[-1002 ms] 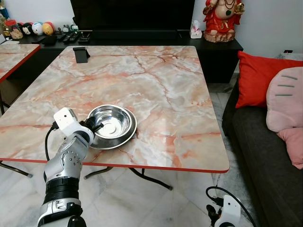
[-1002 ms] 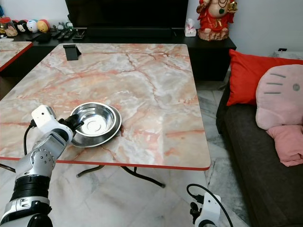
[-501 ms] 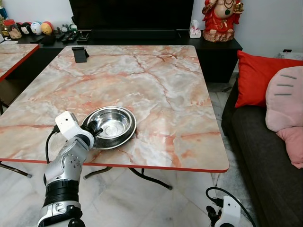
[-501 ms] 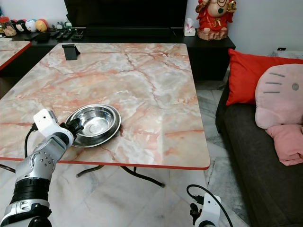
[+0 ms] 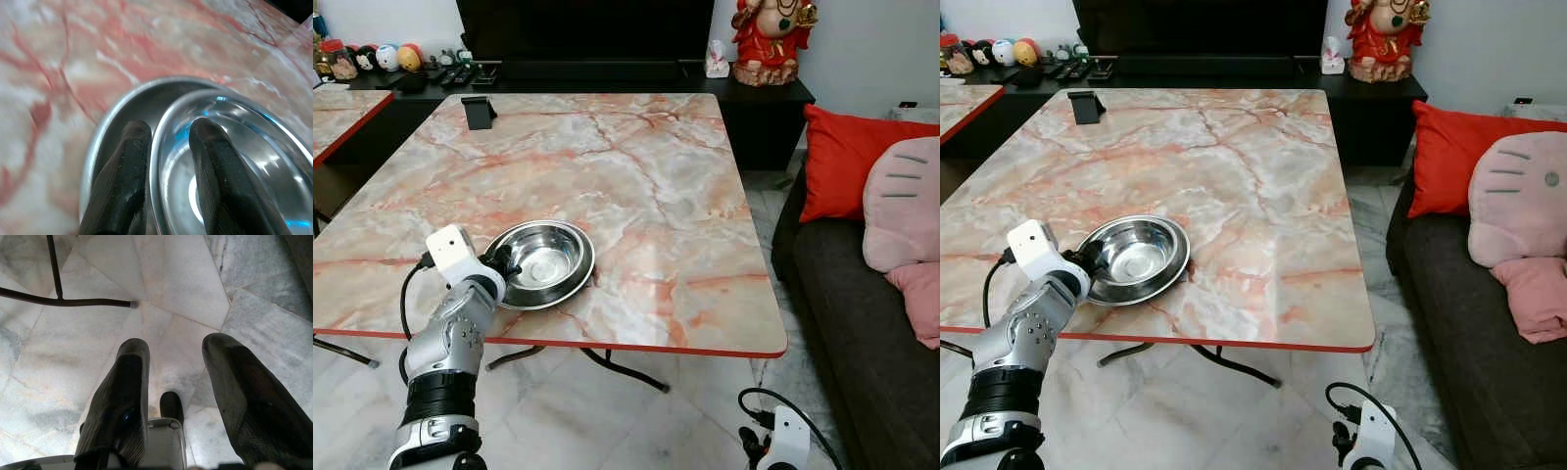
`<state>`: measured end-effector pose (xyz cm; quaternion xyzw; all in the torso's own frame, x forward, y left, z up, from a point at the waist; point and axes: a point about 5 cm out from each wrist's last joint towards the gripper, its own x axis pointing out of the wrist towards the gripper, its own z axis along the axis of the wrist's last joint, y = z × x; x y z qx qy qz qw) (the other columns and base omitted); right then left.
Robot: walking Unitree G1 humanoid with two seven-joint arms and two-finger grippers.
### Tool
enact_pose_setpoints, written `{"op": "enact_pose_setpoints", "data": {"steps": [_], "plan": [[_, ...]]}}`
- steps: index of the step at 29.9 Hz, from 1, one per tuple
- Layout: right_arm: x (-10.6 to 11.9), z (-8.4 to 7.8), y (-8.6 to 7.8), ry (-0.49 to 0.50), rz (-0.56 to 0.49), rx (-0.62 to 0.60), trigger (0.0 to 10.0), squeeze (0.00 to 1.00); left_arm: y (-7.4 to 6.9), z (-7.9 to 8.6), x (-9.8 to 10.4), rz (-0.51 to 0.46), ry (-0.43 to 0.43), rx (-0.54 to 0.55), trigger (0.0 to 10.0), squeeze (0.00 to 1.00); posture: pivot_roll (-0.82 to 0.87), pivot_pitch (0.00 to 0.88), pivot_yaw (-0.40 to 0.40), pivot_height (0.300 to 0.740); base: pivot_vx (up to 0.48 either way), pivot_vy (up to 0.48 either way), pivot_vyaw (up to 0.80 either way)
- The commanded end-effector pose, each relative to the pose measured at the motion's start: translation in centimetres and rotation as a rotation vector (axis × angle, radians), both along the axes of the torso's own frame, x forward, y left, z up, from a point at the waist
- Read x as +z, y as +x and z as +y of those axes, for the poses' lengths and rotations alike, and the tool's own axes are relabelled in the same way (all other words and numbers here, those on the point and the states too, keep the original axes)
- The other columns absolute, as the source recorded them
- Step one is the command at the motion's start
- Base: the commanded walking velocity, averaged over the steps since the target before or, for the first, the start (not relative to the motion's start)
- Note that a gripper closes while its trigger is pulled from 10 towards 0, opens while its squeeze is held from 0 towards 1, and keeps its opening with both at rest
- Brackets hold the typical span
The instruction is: Setting the table
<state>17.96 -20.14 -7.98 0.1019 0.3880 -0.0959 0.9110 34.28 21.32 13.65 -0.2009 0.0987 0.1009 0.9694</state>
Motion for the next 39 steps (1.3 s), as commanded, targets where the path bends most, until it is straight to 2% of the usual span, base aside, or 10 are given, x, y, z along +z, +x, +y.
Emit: {"op": "enact_pose_setpoints", "data": {"steps": [1,12,13,14,19,21,24,29,33,39], "plan": [[-0.3,0.1,-0.6,0.005,0.028,0.001,10.0,0.0,0.1,0.2,1.2,-0.046,0.067,0.005,10.0,0.0,0.0,0.0,0.025,0.74,0.0,0.0,0.0],[-0.4,0.1,-0.6,0.007,0.03,0.0,10.0,0.0,0.3,-0.7,2.3,-0.111,0.207,-0.04,10.0,0.0,0.0,0.0,0.024,0.74,0.0,0.0,0.0],[-0.4,0.1,-0.7,0.007,0.03,0.0,10.0,0.0,0.3,-0.8,2.9,-0.154,0.259,-0.043,10.0,0.0,0.0,0.0,0.024,0.74,0.0,0.0,0.0],[-0.4,0.1,-0.7,0.007,0.029,-0.001,10.0,0.0,0.1,-0.9,4.1,-0.241,0.341,-0.041,10.0,0.0,0.0,0.0,0.024,0.74,0.0,0.0,0.0],[-0.3,0.1,-0.6,0.001,0.02,-0.009,10.0,0.0,-0.6,-1.0,5.3,-0.385,0.438,-0.05,10.0,0.0,0.01,0.0,0.021,0.74,0.0,0.0,0.0],[-0.3,0.0,-0.6,0.0,0.016,-0.013,10.0,0.0,-0.9,-1.5,5.4,-0.422,0.491,-0.099,10.0,0.0,0.0,0.0,0.02,0.74,0.0,0.0,0.0],[-0.2,-0.1,-0.5,-0.014,0.016,-0.007,10.0,0.0,-1.9,-3.7,4.2,-0.479,0.618,-0.267,10.0,0.0,-0.01,0.0,0.017,0.74,0.0,0.0,0.0],[-0.1,-0.6,-0.5,-0.029,0.008,-0.023,10.0,0.0,-2.7,-3.8,2.4,-0.461,0.614,-0.3,10.0,0.0,-0.03,0.0,0.02,0.74,0.0,0.0,0.0],[-0.1,-1.1,-0.7,-0.045,0.007,-0.02,10.0,0.0,-3.1,-3.6,1.9,-0.455,0.618,-0.287,10.0,0.0,-0.03,0.0,0.011,0.74,0.0,0.0,0.0],[0.2,-1.6,-0.4,-0.058,-0.018,-0.025,10.0,0.0,-3.1,-3.8,1.4,-0.451,0.596,-0.263,10.0,0.0,-0.04,0.0,0.01,0.74,0.0,0.36,0.0]]}}
